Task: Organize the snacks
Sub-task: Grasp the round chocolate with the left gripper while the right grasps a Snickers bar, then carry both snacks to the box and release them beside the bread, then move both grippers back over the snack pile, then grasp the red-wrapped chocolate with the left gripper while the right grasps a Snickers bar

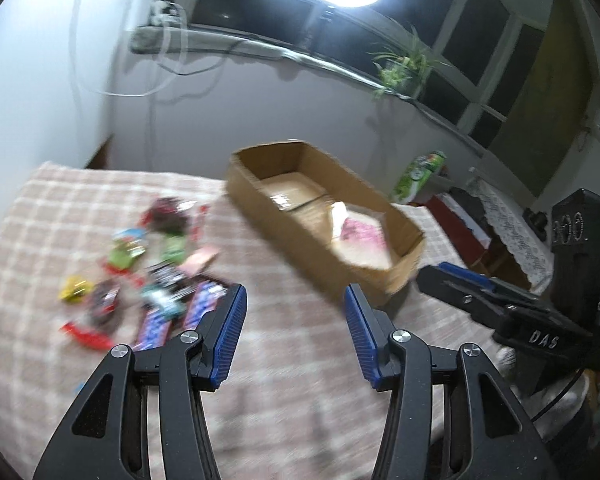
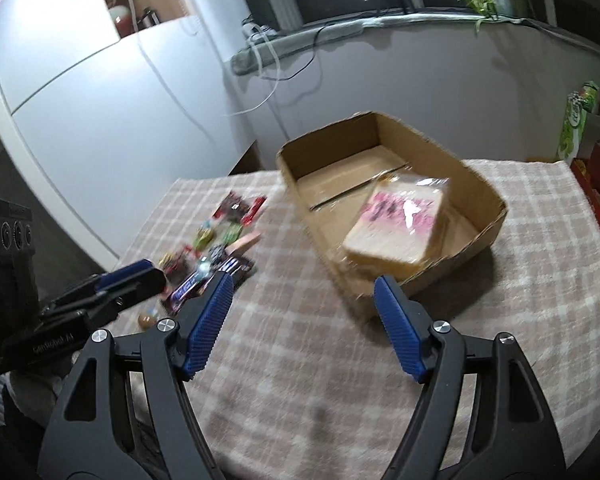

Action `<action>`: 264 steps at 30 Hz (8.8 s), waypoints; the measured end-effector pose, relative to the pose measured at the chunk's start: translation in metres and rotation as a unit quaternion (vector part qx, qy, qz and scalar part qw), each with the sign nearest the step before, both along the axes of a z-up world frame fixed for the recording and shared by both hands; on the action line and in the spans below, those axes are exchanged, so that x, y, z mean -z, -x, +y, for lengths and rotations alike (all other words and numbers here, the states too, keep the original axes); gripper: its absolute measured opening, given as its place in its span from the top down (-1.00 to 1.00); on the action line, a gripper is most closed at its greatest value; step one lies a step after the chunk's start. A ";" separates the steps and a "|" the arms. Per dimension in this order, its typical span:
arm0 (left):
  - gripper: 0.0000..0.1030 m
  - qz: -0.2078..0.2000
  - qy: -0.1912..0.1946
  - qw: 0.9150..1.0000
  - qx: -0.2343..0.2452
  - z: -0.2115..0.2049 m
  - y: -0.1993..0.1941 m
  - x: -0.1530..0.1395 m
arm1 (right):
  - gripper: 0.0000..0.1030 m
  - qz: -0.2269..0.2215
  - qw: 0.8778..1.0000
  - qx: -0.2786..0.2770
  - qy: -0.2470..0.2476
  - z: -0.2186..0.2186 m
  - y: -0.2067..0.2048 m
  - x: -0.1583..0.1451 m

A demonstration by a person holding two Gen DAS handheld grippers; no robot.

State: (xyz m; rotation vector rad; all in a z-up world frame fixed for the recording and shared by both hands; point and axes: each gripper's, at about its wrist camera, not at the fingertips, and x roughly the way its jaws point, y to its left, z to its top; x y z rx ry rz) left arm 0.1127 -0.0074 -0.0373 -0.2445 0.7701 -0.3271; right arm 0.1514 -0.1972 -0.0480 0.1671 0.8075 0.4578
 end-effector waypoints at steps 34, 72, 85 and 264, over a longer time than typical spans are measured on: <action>-0.10 0.050 -0.045 0.994 -0.089 0.108 0.055 0.080 | -0.11 0.156 0.987 -0.032 0.025 0.145 -0.077 0.086; 0.41 0.038 -0.052 0.991 -0.115 0.117 0.048 0.089 | 0.36 0.096 0.988 -0.081 0.086 0.146 -0.059 0.069; 0.41 0.010 -0.046 0.992 -0.115 0.116 0.050 0.063 | 0.38 0.063 0.994 -0.068 0.061 0.128 -0.052 0.047; 0.31 0.051 -0.069 0.994 -0.064 0.110 -0.027 0.069 | 0.40 0.111 0.983 -0.129 0.070 0.143 -0.038 0.059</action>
